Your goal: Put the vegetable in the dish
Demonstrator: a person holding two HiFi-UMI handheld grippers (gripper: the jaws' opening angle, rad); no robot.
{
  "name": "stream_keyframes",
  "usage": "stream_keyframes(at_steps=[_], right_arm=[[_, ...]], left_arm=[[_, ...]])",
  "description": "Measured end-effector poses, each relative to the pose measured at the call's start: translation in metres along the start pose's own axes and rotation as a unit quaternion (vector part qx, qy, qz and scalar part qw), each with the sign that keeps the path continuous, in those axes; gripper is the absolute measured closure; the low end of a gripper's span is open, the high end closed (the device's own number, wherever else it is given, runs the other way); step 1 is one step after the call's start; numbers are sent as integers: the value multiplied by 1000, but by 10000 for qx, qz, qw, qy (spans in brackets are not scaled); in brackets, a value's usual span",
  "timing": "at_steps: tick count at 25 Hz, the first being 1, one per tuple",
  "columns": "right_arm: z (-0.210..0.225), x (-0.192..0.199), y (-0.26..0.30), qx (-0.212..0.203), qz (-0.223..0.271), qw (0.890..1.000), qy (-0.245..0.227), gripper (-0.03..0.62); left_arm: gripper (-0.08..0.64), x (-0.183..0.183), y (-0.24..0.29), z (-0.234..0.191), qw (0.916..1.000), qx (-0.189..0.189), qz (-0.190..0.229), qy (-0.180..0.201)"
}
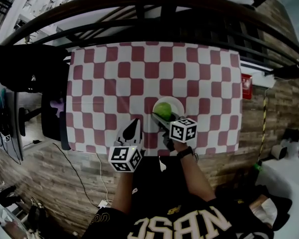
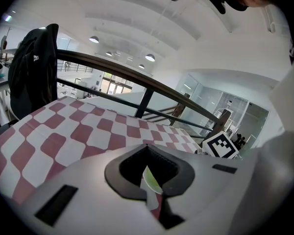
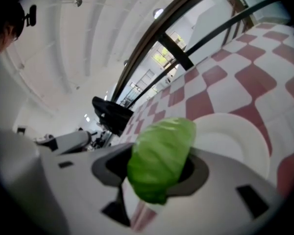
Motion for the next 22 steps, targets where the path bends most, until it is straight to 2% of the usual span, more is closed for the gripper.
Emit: stream_keyframes(at_steps=[7, 12, 18, 22], right_arm=[[2, -3, -2, -42, -258, 9996, -77, 385], [-2, -3, -1, 119, -547, 9974, -445, 364], [5, -8, -11, 367, -428, 9978, -355, 325], [11, -14, -20, 555, -117, 9983, -116, 322]], left_arm=[[543, 5, 8, 7, 9999, 106, -111, -22], [543, 6, 9, 7, 9998, 122, -126, -6], [543, 7, 5, 11, 9998, 121, -141, -11], [543, 12, 2, 12, 9998, 95, -159, -32]])
Point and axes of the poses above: the fingertips, and each gripper's own axes: y forward along the fingers, z to its right, x out of its underside, the point moved 10 cm from there along -y, backward along the fingers, and after that the axes turned 11 degrees about z, right-handed, at the moved point
